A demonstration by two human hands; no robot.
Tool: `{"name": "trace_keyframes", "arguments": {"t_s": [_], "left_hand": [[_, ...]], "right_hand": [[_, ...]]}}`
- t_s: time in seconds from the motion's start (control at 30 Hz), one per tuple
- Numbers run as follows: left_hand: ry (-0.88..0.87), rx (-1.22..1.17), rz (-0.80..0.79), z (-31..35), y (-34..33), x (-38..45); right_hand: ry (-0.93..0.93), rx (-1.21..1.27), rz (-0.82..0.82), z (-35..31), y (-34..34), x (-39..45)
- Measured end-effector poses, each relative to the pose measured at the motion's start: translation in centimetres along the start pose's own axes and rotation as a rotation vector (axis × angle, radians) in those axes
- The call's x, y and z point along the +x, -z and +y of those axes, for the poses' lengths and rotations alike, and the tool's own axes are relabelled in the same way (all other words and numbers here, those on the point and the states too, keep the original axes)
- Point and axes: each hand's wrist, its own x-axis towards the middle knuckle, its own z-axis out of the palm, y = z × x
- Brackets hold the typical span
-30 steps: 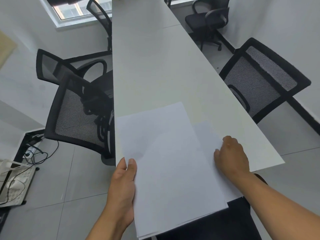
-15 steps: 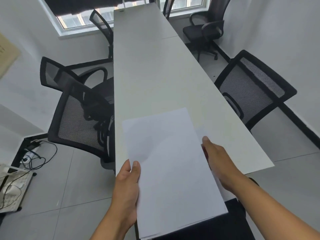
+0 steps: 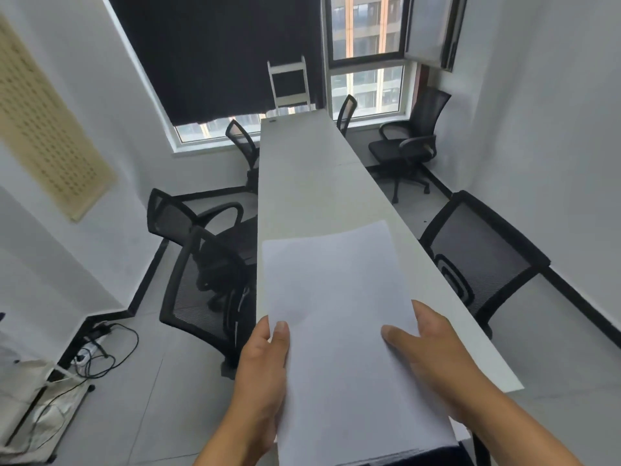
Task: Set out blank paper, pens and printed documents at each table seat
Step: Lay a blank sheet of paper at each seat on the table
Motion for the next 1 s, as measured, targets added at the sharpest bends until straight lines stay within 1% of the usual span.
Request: {"name": "trace_keyframes", "arguments": {"t_s": [0.17, 0.27, 0.43, 0.57, 0.63, 0.77, 0.87, 1.0], "left_hand": [[-0.09, 0.073, 0.038, 2.8, 3.3, -2.8], [-0.164, 0.123, 0.038, 4.8, 6.0, -4.4], [-0.292, 0.136, 0.069, 9.0, 9.9, -6.7], [-0.393, 0.114, 0.029, 12.5, 13.6, -8.0], [-0.413, 0.105, 0.015, 13.5, 15.1, -8.1], [-0.456, 0.059, -0.006, 15.7, 20.4, -8.3], [-0.499, 0.028, -0.028, 17.5, 26.4, -8.2], [-0.501, 0.008, -0.011, 19.5, 33.0, -8.7]], "right_hand": [[0.046, -0.036, 0.004, -3.4, -2.6, -2.7], [0.11, -0.07, 0.015, -5.5, -4.7, -4.2], [0.231, -0.109, 0.056, -10.3, -7.9, -7.2], [0.326, -0.146, 0.112, -13.9, -11.4, -9.8], [0.357, -0.152, 0.136, -15.1, -13.1, -10.8], [0.401, -0.162, 0.189, -17.3, -18.6, -12.7], [0.421, -0.134, 0.219, -18.5, -24.7, -13.8], [0.441, -0.091, 0.198, -20.0, -31.5, -14.9]]}}
